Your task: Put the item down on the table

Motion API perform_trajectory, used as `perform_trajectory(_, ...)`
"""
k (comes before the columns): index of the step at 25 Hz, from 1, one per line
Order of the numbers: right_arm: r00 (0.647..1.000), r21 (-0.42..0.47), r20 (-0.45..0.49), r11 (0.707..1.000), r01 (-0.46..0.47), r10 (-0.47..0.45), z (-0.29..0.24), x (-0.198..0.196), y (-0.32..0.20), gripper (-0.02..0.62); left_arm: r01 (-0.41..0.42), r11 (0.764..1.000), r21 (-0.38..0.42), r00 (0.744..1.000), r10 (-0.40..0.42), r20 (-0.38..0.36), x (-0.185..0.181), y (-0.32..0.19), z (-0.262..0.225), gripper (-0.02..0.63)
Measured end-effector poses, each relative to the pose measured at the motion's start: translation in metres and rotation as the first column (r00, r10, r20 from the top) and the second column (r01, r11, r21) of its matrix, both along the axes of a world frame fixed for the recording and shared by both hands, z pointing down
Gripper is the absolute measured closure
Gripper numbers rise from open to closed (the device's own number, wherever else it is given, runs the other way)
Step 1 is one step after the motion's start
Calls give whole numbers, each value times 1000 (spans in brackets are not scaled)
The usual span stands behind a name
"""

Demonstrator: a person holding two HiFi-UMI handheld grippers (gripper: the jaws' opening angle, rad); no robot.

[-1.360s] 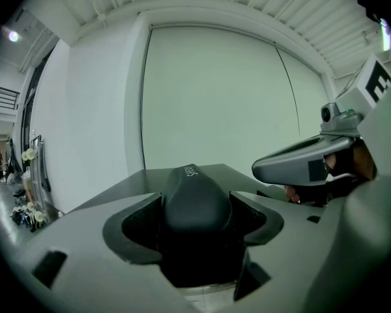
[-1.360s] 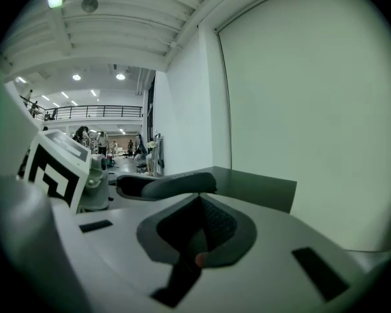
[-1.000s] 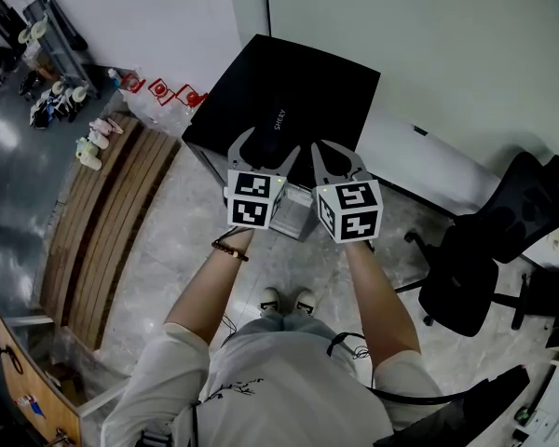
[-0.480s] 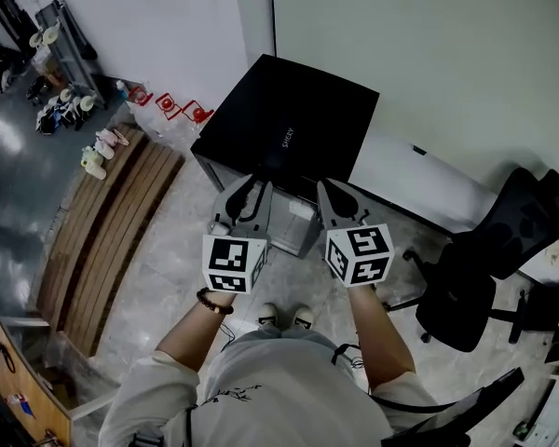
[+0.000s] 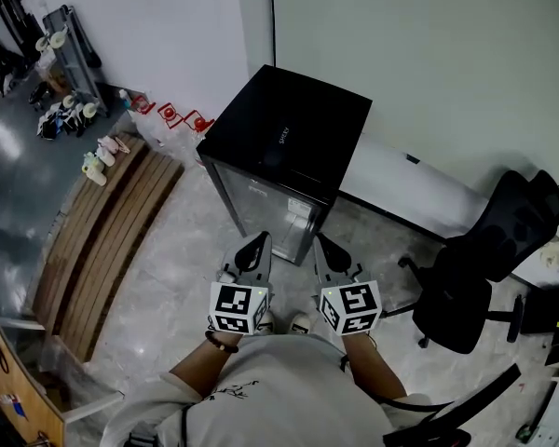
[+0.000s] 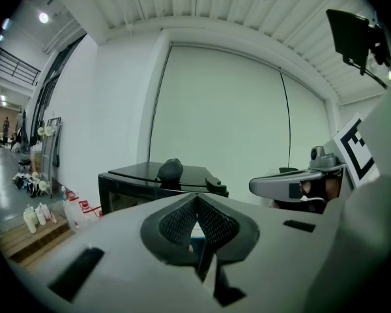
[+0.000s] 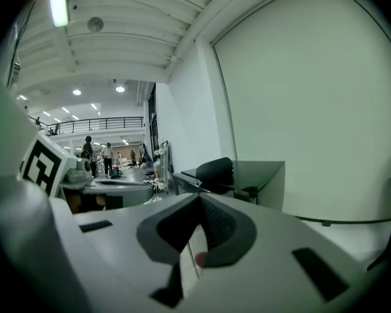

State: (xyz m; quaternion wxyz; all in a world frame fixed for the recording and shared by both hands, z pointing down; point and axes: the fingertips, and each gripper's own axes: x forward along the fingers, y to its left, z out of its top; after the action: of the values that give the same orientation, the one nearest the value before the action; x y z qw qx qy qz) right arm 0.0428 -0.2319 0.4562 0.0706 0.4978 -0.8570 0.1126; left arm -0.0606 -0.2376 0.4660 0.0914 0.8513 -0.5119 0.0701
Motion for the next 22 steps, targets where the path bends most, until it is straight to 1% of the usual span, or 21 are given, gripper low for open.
perform_trajectory(2,1000,7,-8,1000,-1,1,3,-2,8,594,-1,1000,-12,1000,1,-9,2,9,8,600)
perform_trajectory(5,1000,-9,-15,1000,-1,1,14,-5,12,594,0,1000,-27,1000,1,5,3,13,18,600)
perform_trajectory(9,1000,-37,-9,999,-1,1,22,-5,17,594,-2,1000,-26,1000,2,13,4,14,14,600)
perform_trajectory(17,1000,-33,-8,999,3,-3,20,-10,25,594,-33,999,-35,999,34,15,14,23,12,600)
perform_trajectory(22,1000,-39,-8,999,5,-5,18,-11,26,594,-34,999,-40,999,34,13,13,23,10,600)
